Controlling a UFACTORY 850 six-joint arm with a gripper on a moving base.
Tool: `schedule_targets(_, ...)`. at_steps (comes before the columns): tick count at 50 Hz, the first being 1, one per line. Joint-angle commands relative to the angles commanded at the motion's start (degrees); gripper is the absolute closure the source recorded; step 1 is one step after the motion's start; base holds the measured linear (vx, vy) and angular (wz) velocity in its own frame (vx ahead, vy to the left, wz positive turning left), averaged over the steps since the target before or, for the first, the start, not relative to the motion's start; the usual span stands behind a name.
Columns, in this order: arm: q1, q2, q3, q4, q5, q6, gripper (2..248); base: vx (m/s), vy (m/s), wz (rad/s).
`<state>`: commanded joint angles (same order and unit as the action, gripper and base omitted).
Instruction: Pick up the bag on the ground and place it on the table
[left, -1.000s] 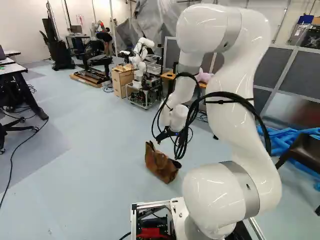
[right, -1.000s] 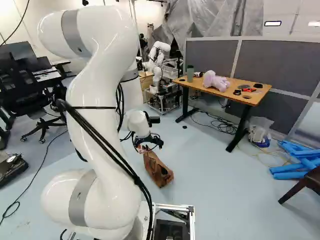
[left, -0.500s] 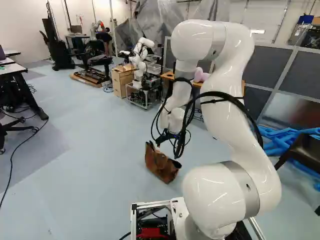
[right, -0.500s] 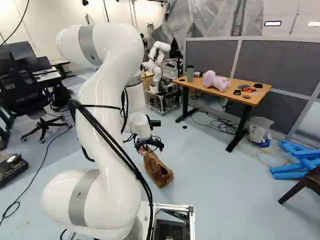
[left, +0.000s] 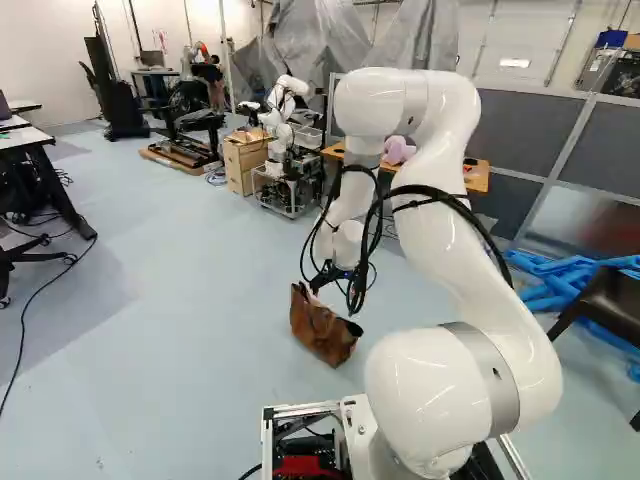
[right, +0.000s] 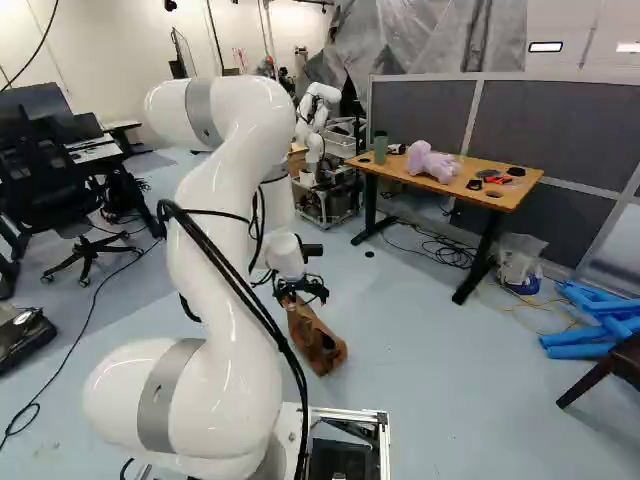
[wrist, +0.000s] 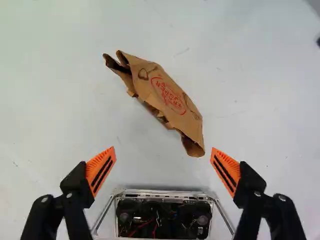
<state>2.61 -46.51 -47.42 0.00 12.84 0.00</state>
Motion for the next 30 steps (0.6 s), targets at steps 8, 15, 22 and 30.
schedule_targets(8,0.6,-2.3,-2.2,0.0,0.0,0.0,3,0.000,0.000,0.000)
schedule_targets(15,1.1,-4.3,-4.2,0.0,0.0,0.0,3,0.000,0.000,0.000)
schedule_targets(22,1.6,-6.3,-6.1,0.0,0.0,0.0,3,0.000,0.000,0.000)
schedule_targets(30,2.1,-8.7,-8.9,0.0,0.0,0.0,3,0.000,0.000,0.000)
